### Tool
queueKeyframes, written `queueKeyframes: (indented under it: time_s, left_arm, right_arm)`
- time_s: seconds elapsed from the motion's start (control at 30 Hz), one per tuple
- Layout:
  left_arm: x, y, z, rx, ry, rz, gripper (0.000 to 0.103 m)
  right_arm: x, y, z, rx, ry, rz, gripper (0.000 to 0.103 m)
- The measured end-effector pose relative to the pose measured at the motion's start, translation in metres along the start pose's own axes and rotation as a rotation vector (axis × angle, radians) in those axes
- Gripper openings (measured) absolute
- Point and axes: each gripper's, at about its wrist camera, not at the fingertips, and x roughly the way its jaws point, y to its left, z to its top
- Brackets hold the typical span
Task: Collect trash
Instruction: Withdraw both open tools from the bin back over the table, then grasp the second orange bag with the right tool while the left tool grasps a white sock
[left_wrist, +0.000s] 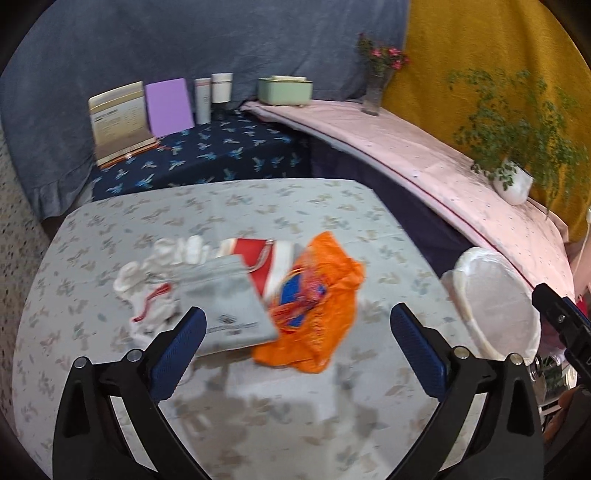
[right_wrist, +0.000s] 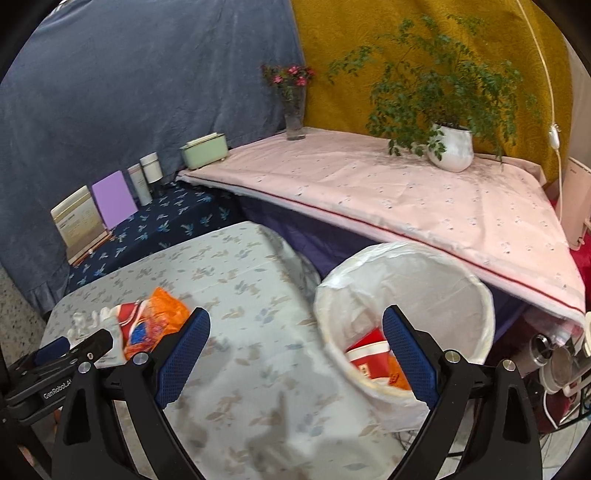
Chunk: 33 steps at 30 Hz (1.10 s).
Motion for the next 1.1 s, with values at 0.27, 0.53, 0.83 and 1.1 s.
queueKeyframes:
  time_s: [0.27, 0.53, 0.83, 1.1]
  left_arm:
    - [0.000, 0.056, -0.015, -0.056, 0.024, 0.082, 0.096]
    - [0.004, 0.094, -0.032, -0.071, 0.062, 0.121, 0.096]
    - [0.011, 0.116, -0.044, -0.052, 0.089, 0.133, 0.096]
    - [0.023, 0.127, -0.049, -0.062, 0.125, 0.117, 0.096]
  right_arm:
    - [0.006, 0.049, -0.016, -0.063, -0.003, 0.054, 0.091]
    - [0.023, 0.096, -0.036, -0.143, 0.064, 0.094, 0.091]
    - [0.049, 0.138, -0.056, -0.202, 0.127, 0.113, 0.089]
    - [0.067, 0.160, -0.065, -0.256, 0.158, 0.103, 0.089]
